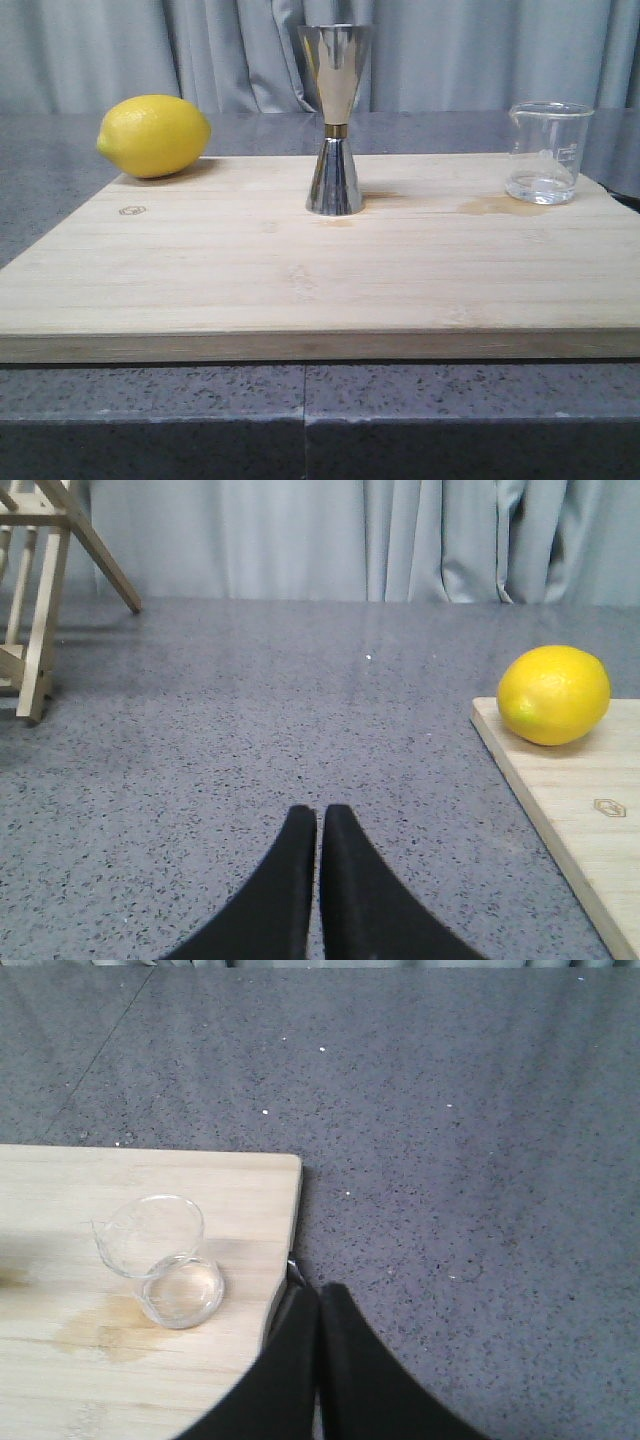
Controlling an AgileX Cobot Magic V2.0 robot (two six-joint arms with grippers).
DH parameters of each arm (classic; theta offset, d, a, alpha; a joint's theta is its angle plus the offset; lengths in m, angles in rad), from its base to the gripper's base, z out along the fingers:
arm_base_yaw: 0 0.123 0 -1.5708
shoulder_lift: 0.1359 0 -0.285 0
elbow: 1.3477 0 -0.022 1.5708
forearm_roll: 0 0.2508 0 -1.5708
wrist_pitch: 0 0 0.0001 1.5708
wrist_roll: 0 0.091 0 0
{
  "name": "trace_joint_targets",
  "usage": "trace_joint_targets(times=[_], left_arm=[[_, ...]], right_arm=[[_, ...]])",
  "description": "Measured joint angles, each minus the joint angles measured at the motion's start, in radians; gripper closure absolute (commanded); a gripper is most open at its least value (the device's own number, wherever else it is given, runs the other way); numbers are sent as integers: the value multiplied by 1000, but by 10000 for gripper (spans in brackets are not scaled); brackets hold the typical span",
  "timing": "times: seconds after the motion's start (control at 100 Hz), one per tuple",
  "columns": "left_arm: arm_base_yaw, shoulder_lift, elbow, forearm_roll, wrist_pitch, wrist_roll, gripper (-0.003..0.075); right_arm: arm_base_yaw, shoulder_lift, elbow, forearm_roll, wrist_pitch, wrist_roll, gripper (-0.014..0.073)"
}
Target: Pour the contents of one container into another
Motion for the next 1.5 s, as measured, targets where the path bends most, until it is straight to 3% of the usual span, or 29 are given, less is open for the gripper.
trace_joint_targets(times=[0.14, 0.31, 0.45, 0.77, 1.5], left_arm=[[0, -69, 99, 30, -56, -15, 739], [-11, -69, 126, 251, -64, -224, 739], [-36, -69, 167, 329, -126, -274, 739], [-41, -69, 189, 316, -237, -281, 739], [-39, -69, 189, 312, -239, -281, 739]], right_arm=[[0, 0, 0, 0, 0, 0, 652], [0, 0, 0, 0, 0, 0, 652], [0, 0, 0, 0, 0, 0, 652], [0, 0, 0, 0, 0, 0, 652], [0, -2, 2, 0, 0, 0, 652]])
